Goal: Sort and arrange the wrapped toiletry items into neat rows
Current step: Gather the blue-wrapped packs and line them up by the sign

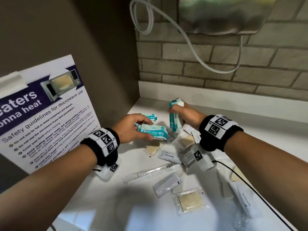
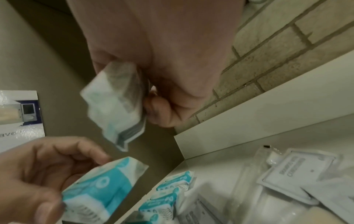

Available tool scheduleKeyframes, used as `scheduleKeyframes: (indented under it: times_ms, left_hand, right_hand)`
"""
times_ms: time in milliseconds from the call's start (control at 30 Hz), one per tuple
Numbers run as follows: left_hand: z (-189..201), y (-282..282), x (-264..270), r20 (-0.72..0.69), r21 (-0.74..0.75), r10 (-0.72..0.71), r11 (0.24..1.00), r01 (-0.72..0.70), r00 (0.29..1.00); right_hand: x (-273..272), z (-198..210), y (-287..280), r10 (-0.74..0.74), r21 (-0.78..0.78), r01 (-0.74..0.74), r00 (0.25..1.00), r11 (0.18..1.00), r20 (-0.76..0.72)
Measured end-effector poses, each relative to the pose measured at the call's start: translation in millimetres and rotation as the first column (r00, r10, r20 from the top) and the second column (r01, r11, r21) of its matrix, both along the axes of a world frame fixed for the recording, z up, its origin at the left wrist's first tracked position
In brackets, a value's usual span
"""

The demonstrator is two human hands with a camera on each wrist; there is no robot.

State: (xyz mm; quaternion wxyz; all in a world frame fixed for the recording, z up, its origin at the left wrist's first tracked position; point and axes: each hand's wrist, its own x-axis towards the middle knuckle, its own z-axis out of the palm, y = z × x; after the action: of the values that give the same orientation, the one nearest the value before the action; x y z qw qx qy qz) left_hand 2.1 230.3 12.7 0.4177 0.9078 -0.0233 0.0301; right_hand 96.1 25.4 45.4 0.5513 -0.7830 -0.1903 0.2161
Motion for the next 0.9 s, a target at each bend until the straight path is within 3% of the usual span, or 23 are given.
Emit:
scheduleKeyframes:
  times_ms: [133, 300, 467, 567, 700, 767, 900]
  left_hand:
    - [4, 4, -3, 0.035, 0.007, 0.006, 1.000, -0.006, 0.999]
    - [5, 12, -5, 0.017, 0.069, 0.025, 0.997, -0.026, 1.000]
    - [3, 23, -7, 0.065, 0.132, 0.069, 0.988, -0.077, 0.996]
    - [1, 36, -7, 0.068, 0.234, 0.102, 0.965, -0.115, 0.992]
    - [-12, 45, -16, -0.187, 0.443, 0.142, 0.895, -0.046, 0.972]
    - [-20, 46, -20, -0.335, 0.436, 0.137, 0.899, 0.025, 0.932]
    - [-28, 55, -23, -0.387, 0.437, 0.163, 0.899, 0.025, 0.908]
  right_hand:
    - [6, -3, -1, 0.008, 0.096, 0.001, 0.996, 0.995, -0.093]
    - [4, -4, -3, 0.131, 0.051, -0.127, 0.988, 0.991, -0.082]
    - [5, -4, 7, 0.157, 0.008, -0.157, 0.988, 0.988, -0.010]
    - [6, -4, 17, 0.099, -0.059, -0.099, 0.995, 0.993, -0.004]
    - [5, -10, 43, 0.122, -0.224, -0.096, 0.986, 0.970, 0.109]
    - [3, -13, 59, 0.193, -0.297, -0.152, 0.975, 0.943, 0.114]
    - [-9, -23, 93, 0.330, -0.464, -0.241, 0.936, 0.852, 0.120]
